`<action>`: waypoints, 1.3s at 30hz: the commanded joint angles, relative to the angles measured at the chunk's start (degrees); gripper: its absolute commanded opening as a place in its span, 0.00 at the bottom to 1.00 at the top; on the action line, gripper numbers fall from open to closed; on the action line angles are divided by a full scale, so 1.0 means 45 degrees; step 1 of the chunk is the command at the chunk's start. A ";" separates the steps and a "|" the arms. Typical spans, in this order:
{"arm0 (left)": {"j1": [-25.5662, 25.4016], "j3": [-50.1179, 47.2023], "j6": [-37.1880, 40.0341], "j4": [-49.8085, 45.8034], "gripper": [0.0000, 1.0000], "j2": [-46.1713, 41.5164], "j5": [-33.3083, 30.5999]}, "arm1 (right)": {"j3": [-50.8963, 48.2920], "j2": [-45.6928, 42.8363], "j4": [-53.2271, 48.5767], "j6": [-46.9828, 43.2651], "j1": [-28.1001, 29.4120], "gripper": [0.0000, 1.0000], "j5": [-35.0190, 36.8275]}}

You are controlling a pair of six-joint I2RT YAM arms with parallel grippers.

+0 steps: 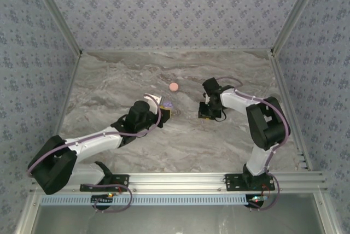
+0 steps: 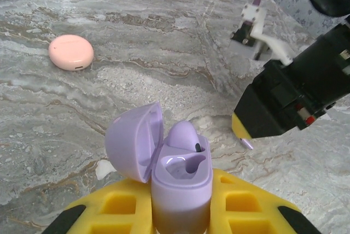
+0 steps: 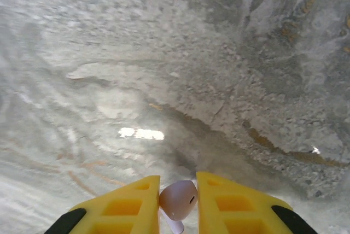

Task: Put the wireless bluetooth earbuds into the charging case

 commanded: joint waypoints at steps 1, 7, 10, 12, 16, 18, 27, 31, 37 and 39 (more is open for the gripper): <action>-0.0171 0.0050 -0.0179 0.0816 0.20 0.0151 0.0222 | -0.0385 -0.1067 0.1350 0.0549 -0.0159 0.22 -0.1689; -0.0314 0.0073 -0.0132 0.1143 0.20 0.0267 0.0297 | -0.0546 -0.2412 0.2158 0.0969 -0.0219 0.23 -0.2715; -0.0348 0.0054 -0.0160 0.1344 0.20 0.0264 0.0354 | -0.0565 -0.3007 0.2719 0.1287 -0.0221 0.23 -0.3328; -0.0387 0.0036 -0.0098 0.1537 0.20 0.0234 0.0415 | -0.0565 -0.3363 0.3059 0.1455 -0.0210 0.23 -0.3694; -0.0510 0.0015 0.0075 0.1945 0.20 0.0151 0.0541 | -0.0392 -0.3994 0.3474 0.1641 -0.0144 0.23 -0.4101; -0.0538 -0.0014 0.0122 0.2182 0.20 0.0126 0.0685 | -0.0255 -0.4209 0.3580 0.1715 -0.0115 0.24 -0.4311; -0.0535 -0.0043 0.0095 0.2918 0.20 0.0118 0.1142 | 0.0590 -0.4749 0.3764 0.1812 0.0278 0.24 -0.4712; -0.0544 -0.0015 0.0085 0.3374 0.20 0.0095 0.1441 | 0.0922 -0.4835 0.3835 0.1798 0.0574 0.24 -0.4618; -0.0539 0.0054 -0.0176 0.3963 0.20 0.0029 0.1684 | 0.1275 -0.4991 0.4052 0.1799 0.0914 0.24 -0.4470; -0.0559 0.0039 -0.0333 0.4243 0.20 0.0019 0.1761 | 0.1354 -0.5035 0.4132 0.1815 0.0982 0.24 -0.4425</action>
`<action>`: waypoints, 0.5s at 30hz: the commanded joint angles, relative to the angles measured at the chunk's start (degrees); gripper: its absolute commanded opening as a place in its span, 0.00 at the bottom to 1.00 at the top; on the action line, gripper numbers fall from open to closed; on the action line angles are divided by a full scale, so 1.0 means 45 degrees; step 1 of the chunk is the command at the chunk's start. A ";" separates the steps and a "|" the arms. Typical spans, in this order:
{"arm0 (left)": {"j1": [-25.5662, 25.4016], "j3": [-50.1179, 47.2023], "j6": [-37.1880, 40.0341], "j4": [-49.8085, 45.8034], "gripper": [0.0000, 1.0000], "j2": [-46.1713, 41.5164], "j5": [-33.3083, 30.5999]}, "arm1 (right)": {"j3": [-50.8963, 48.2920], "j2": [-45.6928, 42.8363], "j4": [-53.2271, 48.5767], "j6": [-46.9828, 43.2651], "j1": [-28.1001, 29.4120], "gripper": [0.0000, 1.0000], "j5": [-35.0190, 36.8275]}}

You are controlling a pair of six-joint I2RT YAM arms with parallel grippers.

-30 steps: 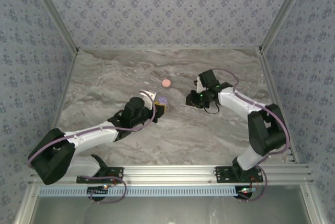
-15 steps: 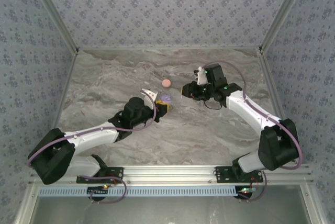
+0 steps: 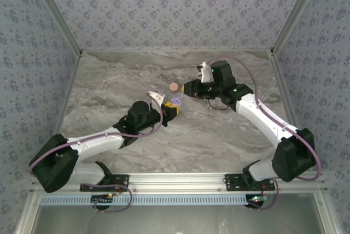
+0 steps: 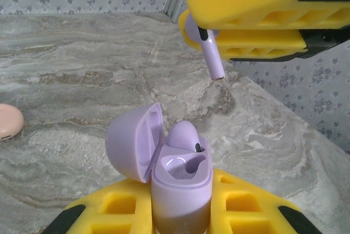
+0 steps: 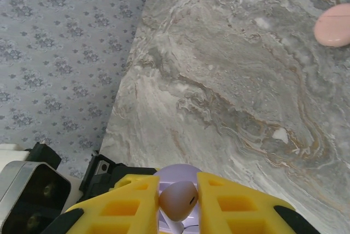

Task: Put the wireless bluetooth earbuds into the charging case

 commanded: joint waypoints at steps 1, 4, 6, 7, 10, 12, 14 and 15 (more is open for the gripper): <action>-0.0103 0.0037 -0.0330 0.1250 0.20 -0.0155 0.0428 | 0.0497 -0.0406 0.0280 0.0094 0.0147 0.24 -0.0043; -0.0111 0.0015 -0.0519 0.1584 0.20 -0.0205 0.0536 | 0.0518 -0.0426 0.0391 0.0095 0.0228 0.24 -0.0032; -0.0110 0.0035 -0.0579 0.1687 0.20 -0.0251 0.0616 | 0.0518 -0.0494 0.0486 0.0087 0.0303 0.24 -0.0051; -0.0117 0.0015 -0.0607 0.1780 0.20 -0.0311 0.0650 | 0.0519 -0.0522 0.0479 0.0071 0.0328 0.24 -0.0013; -0.0107 0.0013 -0.0670 0.1933 0.20 -0.0407 0.0665 | 0.0519 -0.0592 0.0509 0.0017 0.0404 0.24 0.0016; -0.0119 0.0063 -0.0705 0.1913 0.20 -0.0448 0.0708 | 0.0508 -0.0653 0.0611 -0.0004 0.0445 0.24 -0.0003; -0.0111 0.0141 -0.0763 0.1840 0.20 -0.0453 0.0716 | 0.0516 -0.0699 0.0613 -0.0021 0.0498 0.24 -0.0003; -0.0115 0.0185 -0.0818 0.1783 0.20 -0.0435 0.0716 | 0.0506 -0.0732 0.0619 -0.0073 0.0523 0.24 -0.0003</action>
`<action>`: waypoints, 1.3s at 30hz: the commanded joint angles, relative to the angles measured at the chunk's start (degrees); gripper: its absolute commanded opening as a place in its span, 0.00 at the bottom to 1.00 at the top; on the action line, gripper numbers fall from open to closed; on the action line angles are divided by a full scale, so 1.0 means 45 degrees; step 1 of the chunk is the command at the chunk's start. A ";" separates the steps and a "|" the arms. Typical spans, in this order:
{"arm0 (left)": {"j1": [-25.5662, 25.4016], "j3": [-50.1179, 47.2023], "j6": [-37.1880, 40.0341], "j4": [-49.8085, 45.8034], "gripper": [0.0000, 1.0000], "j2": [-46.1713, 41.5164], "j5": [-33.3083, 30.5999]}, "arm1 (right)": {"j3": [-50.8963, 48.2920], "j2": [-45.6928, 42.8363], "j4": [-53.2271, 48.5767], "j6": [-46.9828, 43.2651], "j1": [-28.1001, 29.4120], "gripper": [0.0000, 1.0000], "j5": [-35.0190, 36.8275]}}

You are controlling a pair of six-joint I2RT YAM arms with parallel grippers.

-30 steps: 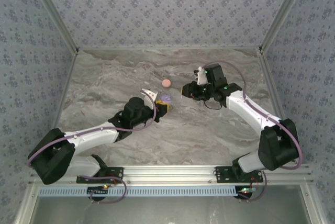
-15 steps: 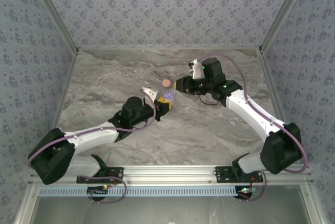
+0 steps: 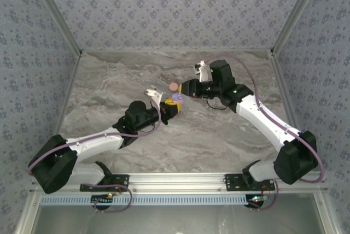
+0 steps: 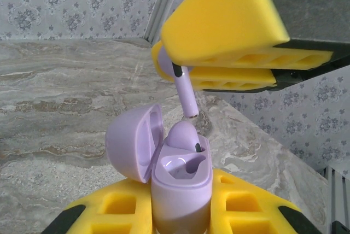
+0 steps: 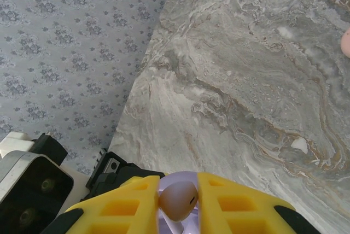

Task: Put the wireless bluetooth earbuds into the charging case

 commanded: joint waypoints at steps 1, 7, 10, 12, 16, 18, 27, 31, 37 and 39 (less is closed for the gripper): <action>-0.0117 0.0210 -0.0283 0.0661 0.20 -0.0269 0.0267 | 0.0421 -0.0422 0.0246 -0.0112 0.0149 0.24 0.0020; -0.0105 0.0498 -0.0538 0.0420 0.20 -0.0200 0.0249 | 0.0422 -0.0427 0.0154 -0.0261 0.0253 0.25 -0.0008; -0.0117 0.0571 -0.0654 0.0431 0.20 -0.0209 0.0258 | 0.0842 -0.0399 0.0061 -0.0323 0.0329 0.25 0.0002; -0.0103 0.0615 -0.0709 0.0420 0.20 -0.0202 0.0231 | 0.0859 -0.0395 0.0021 -0.0372 0.0368 0.25 0.0013; -0.0120 0.0737 -0.0748 0.0358 0.20 -0.0217 0.0303 | 0.0900 -0.0383 -0.0129 -0.0498 0.0470 0.25 0.0089; -0.0110 0.0752 -0.0758 0.0397 0.20 -0.0231 0.0310 | 0.0928 -0.0367 -0.0223 -0.0584 0.0515 0.25 0.0146; -0.0106 0.0816 -0.0719 0.0402 0.20 -0.0464 0.0357 | 0.1027 -0.0301 -0.0529 -0.0780 0.0623 0.25 0.0283; -0.0118 0.0799 -0.0680 0.0358 0.20 -0.0513 0.0277 | 0.1056 -0.0310 -0.0660 -0.0855 0.0661 0.25 0.0295; -0.0108 0.0813 -0.0701 0.0363 0.20 -0.0627 0.0235 | 0.1047 -0.0309 -0.0832 -0.0982 0.0665 0.25 0.0355; -0.0113 0.0816 -0.0666 0.0302 0.20 -0.0687 0.0230 | 0.1020 -0.0329 -0.0859 -0.1006 0.0683 0.25 0.0368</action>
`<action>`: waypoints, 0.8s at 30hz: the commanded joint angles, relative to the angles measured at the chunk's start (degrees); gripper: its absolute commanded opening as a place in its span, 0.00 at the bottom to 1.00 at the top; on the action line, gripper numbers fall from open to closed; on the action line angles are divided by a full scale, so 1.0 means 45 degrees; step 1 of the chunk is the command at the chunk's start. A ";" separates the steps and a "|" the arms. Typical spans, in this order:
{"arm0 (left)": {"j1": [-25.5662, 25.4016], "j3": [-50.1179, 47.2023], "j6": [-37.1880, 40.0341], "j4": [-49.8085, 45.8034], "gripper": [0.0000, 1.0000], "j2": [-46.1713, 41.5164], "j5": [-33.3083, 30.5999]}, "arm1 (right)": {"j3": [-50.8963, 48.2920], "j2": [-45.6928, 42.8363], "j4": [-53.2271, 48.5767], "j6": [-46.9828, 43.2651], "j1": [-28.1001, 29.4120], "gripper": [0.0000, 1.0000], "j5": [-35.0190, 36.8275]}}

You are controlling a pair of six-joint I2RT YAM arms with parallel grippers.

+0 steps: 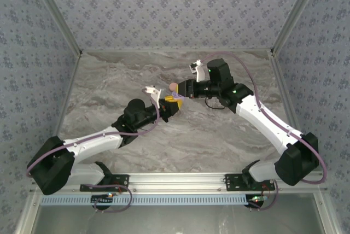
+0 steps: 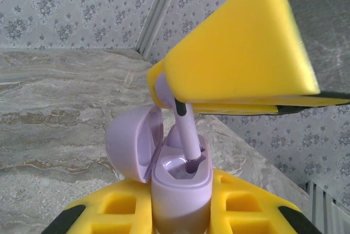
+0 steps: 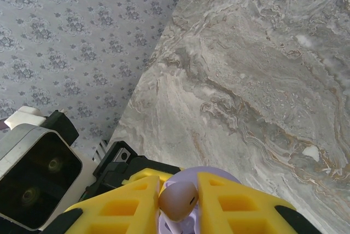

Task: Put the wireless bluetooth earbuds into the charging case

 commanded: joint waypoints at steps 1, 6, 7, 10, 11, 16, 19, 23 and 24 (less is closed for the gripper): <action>-0.0111 0.0383 0.0009 0.0344 0.20 -0.0487 0.0119 | 0.0384 -0.0217 -0.0369 -0.0302 0.0119 0.25 0.0121; -0.0107 0.0365 0.0046 0.0299 0.20 -0.0613 0.0059 | 0.0383 -0.0198 -0.0443 -0.0380 0.0161 0.25 0.0086; -0.0111 0.0361 0.0051 0.0280 0.20 -0.0622 0.0046 | 0.0385 -0.0177 -0.0444 -0.0399 0.0161 0.25 0.0058; -0.0106 0.0359 0.0063 0.0299 0.20 -0.0623 0.0037 | 0.0443 -0.0123 -0.0605 -0.0508 0.0194 0.25 0.0038; -0.0102 0.0368 0.0032 0.0299 0.20 -0.0593 0.0022 | 0.0445 -0.0126 -0.0646 -0.0552 0.0207 0.25 0.0038; -0.0108 0.0330 0.0019 0.0302 0.20 -0.0648 -0.0252 | 0.0464 -0.0121 -0.0893 -0.0730 0.0290 0.25 0.0057; -0.0113 0.0347 0.0029 0.0280 0.20 -0.0665 -0.0298 | 0.0532 -0.0121 -0.1072 -0.0886 0.0349 0.25 0.0089; -0.0115 0.0349 0.0030 0.0270 0.20 -0.0688 -0.0310 | 0.0654 -0.0121 -0.1395 -0.1141 0.0433 0.25 0.0183; -0.0102 0.0348 0.0029 0.0280 0.20 -0.0686 -0.0301 | 0.0676 -0.0121 -0.1472 -0.1199 0.0434 0.25 0.0193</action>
